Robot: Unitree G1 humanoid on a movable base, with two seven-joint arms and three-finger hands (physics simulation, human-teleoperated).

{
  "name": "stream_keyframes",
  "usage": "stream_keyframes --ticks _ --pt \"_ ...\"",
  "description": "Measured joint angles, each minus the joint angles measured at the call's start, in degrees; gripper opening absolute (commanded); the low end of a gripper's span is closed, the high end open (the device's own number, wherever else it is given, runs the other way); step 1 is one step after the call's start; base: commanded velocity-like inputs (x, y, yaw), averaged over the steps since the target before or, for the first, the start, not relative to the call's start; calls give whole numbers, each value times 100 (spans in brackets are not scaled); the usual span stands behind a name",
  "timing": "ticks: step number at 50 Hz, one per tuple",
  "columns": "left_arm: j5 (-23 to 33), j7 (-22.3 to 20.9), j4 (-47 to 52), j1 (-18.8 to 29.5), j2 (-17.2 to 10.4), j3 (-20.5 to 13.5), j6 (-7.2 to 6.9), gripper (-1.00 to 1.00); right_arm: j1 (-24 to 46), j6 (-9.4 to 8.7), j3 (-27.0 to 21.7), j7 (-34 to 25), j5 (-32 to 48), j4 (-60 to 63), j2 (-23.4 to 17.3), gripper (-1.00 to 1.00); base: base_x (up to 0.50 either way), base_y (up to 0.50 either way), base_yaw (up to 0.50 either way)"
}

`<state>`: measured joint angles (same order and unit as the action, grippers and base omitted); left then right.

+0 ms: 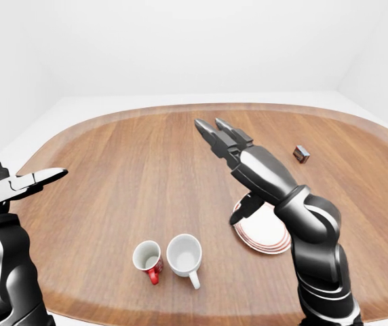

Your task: Put the white mug on the plate.

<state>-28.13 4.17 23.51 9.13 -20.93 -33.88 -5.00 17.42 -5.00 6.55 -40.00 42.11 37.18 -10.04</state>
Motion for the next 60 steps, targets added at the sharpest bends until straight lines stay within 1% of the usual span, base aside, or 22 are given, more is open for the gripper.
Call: stream_keyframes --ticks 8,15,25,33,36,40,50,55,60 --pt "12 -4 -31 -1 2 15 0 100 568 0 261 0 1729 -950 696 100 0 0 0" --pt "15 -4 -11 -8 10 19 0 100 816 0 410 0 2755 -1577 1132 100 0 0 0" --pt "14 -4 32 -19 22 16 0 100 994 0 524 0 3463 -2130 1517 100 0 0 0" --pt "11 -3 63 -25 31 13 0 100 992 0 643 0 3544 -2402 1655 100 0 0 0" --pt "15 -3 70 -26 35 17 0 100 996 0 849 0 3360 -2439 1536 100 0 0 0" --pt "20 -4 73 -25 39 22 0 100 1031 0 1219 0 3012 -2421 1261 100 0 0 0" --pt "28 -7 46 -16 40 34 0 100 1163 0 2585 0 1696 -1883 109 100 0 0 0" --pt "28 -6 51 -18 41 34 0 100 1225 0 3101 0 1226 -1572 -324 100 0 0 0" --pt "26 -3 65 -21 43 33 0 100 1249 0 3495 0 883 -1306 -677 100 0 0 0"
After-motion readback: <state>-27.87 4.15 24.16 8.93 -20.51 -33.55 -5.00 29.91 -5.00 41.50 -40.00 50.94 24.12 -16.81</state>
